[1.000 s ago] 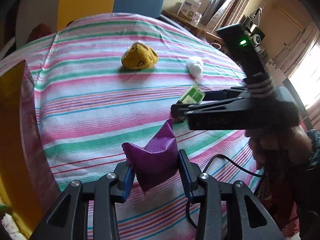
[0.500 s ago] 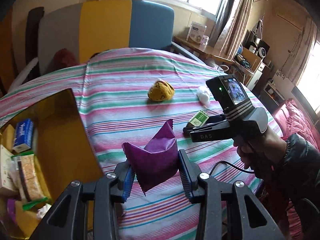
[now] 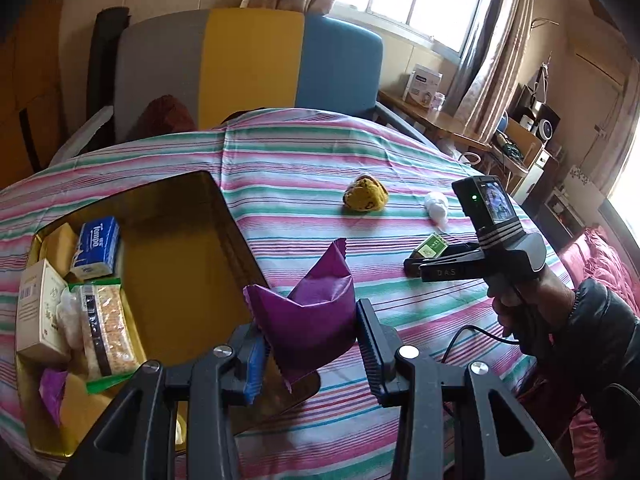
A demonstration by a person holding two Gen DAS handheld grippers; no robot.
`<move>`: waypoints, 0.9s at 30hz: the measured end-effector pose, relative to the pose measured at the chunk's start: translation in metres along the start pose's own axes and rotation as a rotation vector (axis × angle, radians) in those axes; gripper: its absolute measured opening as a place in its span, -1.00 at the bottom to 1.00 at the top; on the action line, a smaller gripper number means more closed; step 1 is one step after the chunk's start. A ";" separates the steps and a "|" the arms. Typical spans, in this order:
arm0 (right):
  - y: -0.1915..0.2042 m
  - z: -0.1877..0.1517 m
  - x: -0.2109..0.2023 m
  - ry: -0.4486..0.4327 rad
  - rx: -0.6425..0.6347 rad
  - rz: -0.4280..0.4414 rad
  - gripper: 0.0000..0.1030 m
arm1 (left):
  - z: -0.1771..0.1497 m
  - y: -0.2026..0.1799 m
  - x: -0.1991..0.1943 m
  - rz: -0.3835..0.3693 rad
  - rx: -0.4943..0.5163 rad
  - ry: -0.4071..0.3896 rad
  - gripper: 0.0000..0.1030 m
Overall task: Organize objects
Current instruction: 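Carry the purple pouch over the gold box with the left tool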
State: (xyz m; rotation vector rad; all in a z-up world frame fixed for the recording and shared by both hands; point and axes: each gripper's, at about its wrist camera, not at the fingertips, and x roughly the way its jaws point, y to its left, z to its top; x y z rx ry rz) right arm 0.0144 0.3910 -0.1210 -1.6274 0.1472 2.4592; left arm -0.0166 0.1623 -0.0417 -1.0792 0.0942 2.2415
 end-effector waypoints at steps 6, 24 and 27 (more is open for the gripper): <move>-0.001 0.000 0.000 0.000 -0.003 -0.001 0.48 | -0.005 0.005 0.001 0.007 -0.013 0.008 -0.22; 0.001 0.001 0.002 0.000 -0.020 -0.014 0.49 | -0.021 0.051 -0.004 0.055 -0.120 0.038 -0.22; 0.001 0.002 0.002 0.000 -0.024 -0.018 0.49 | -0.022 0.062 -0.009 0.065 -0.141 0.033 -0.22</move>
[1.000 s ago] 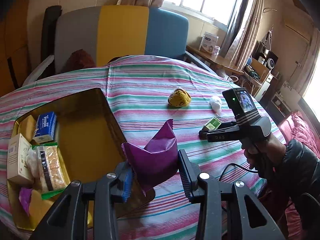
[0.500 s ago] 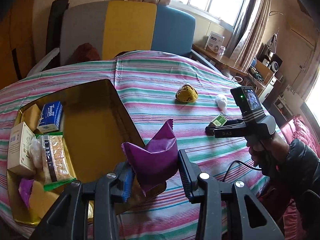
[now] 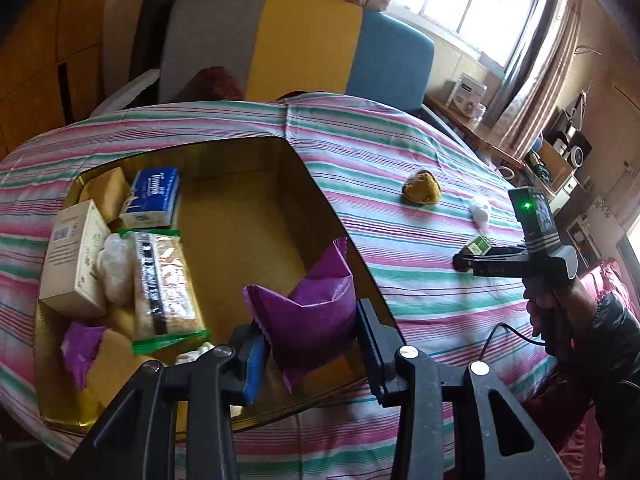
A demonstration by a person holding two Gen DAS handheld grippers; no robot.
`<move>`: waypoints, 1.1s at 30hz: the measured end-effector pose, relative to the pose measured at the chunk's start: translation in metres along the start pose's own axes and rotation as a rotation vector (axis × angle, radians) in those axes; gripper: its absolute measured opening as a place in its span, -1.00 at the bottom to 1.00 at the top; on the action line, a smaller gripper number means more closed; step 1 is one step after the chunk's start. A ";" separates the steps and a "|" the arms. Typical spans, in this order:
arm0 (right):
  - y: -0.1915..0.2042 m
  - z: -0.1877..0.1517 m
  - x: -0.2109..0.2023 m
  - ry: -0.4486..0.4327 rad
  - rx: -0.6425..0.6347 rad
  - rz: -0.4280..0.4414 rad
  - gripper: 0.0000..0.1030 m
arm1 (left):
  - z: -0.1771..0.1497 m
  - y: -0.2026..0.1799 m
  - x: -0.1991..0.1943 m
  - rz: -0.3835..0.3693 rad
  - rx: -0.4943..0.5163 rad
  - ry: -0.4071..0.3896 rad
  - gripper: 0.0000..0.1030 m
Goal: Organize objects
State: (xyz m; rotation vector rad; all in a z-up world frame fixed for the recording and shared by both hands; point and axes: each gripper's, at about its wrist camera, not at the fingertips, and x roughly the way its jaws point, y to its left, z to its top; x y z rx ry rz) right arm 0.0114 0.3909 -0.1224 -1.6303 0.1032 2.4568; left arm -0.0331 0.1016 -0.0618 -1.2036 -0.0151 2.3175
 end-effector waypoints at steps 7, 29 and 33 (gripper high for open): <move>-0.007 0.002 0.003 0.013 0.039 0.026 0.52 | -0.007 0.021 -0.004 0.027 -0.045 0.010 -0.22; -0.060 0.003 -0.021 -0.062 0.422 0.312 0.99 | -0.010 0.025 0.001 -0.017 -0.070 0.031 -0.21; -0.056 -0.003 -0.015 -0.008 0.420 0.378 0.99 | -0.011 0.026 0.002 -0.017 -0.077 0.036 -0.21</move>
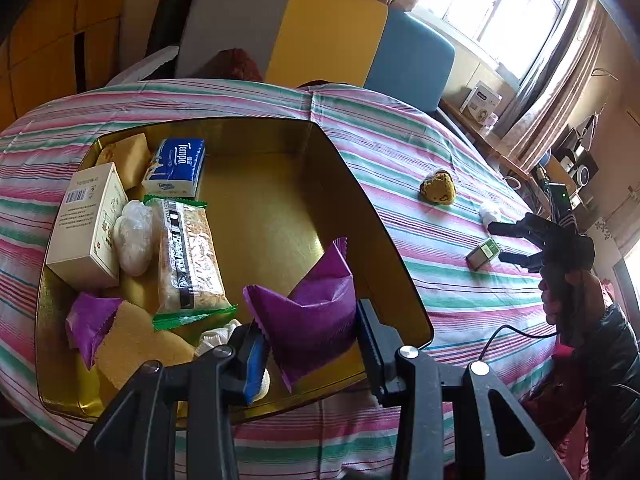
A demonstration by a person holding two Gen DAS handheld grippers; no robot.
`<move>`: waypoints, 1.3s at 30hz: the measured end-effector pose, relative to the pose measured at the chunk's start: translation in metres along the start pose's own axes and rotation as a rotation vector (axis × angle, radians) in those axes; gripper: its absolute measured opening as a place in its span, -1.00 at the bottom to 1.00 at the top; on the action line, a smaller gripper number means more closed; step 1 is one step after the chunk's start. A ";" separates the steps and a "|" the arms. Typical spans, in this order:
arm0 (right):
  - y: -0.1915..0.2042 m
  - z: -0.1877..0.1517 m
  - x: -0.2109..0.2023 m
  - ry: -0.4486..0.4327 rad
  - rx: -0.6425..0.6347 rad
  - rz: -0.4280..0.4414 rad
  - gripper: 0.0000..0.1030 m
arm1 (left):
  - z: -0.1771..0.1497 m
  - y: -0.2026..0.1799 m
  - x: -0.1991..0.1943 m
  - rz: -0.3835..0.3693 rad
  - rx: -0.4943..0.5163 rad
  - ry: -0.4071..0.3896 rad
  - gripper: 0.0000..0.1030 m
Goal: Organize objects
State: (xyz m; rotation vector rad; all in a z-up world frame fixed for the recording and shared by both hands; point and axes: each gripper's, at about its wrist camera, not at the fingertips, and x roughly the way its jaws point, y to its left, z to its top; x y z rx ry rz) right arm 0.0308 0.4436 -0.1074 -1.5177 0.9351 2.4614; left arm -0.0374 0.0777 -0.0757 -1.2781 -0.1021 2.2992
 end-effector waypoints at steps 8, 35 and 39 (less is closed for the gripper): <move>-0.002 0.001 0.013 0.033 0.029 -0.004 0.40 | -0.001 -0.006 0.003 -0.003 0.021 0.011 -0.21; 0.037 -0.005 0.030 -0.036 -0.298 -0.320 -0.41 | 0.000 0.003 0.009 0.002 -0.007 0.023 -0.21; 0.041 -0.008 0.031 -0.039 -0.344 -0.362 -0.41 | 0.003 0.011 0.011 0.006 -0.033 0.030 -0.21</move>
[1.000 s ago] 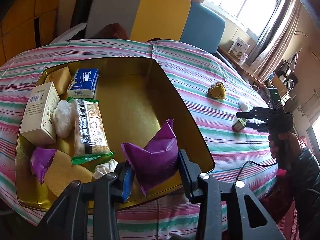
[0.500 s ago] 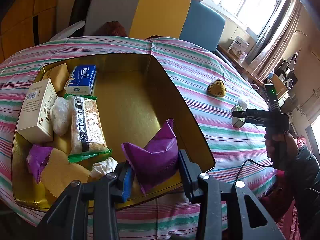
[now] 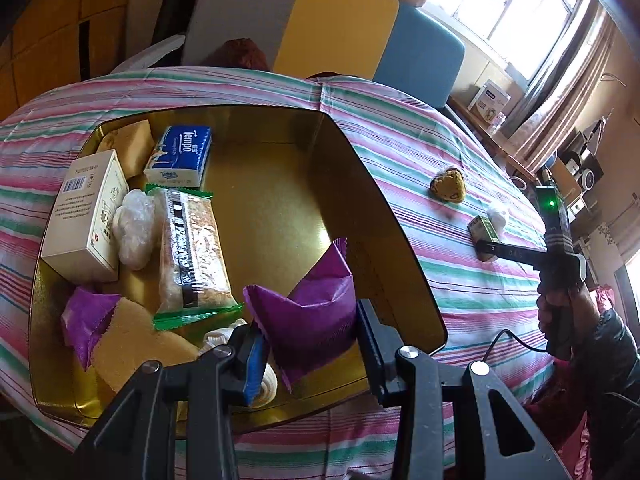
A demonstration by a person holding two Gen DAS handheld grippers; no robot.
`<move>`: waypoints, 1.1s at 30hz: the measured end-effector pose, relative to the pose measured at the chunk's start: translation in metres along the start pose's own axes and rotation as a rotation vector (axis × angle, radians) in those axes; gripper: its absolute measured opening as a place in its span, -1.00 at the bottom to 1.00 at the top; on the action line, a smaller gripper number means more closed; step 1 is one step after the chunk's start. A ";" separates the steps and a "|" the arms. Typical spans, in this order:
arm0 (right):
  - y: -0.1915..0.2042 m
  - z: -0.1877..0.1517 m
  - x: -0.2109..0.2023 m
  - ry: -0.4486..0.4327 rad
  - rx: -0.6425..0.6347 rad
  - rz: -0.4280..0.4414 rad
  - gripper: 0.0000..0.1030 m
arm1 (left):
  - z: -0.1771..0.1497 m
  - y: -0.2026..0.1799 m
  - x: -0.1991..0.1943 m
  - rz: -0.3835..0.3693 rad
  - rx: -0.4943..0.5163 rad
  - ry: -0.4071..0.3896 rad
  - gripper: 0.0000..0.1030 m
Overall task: Organize objects
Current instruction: 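Lower the purple pouch into the gold box and open the left tool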
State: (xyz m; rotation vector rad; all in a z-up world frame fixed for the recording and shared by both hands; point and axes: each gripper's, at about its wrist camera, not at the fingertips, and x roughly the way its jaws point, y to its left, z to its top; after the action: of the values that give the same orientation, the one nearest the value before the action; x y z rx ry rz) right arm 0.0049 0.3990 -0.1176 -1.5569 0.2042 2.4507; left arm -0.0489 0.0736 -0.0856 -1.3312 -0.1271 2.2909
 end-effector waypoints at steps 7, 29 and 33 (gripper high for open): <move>0.005 0.002 0.002 -0.006 -0.043 -0.017 -0.41 | 0.028 0.023 0.002 -0.012 -0.076 -0.006 -0.21; -0.003 0.003 0.009 0.020 -0.005 0.033 -0.39 | 0.133 0.045 0.085 0.148 -0.030 0.007 -0.21; 0.000 0.003 0.008 0.020 -0.027 0.019 -0.39 | 0.140 0.055 0.108 0.166 -0.044 0.050 -0.20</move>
State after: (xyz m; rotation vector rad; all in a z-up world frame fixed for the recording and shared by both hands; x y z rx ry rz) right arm -0.0007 0.4002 -0.1238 -1.5985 0.1916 2.4631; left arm -0.2297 0.0958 -0.1155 -1.4694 -0.0517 2.4018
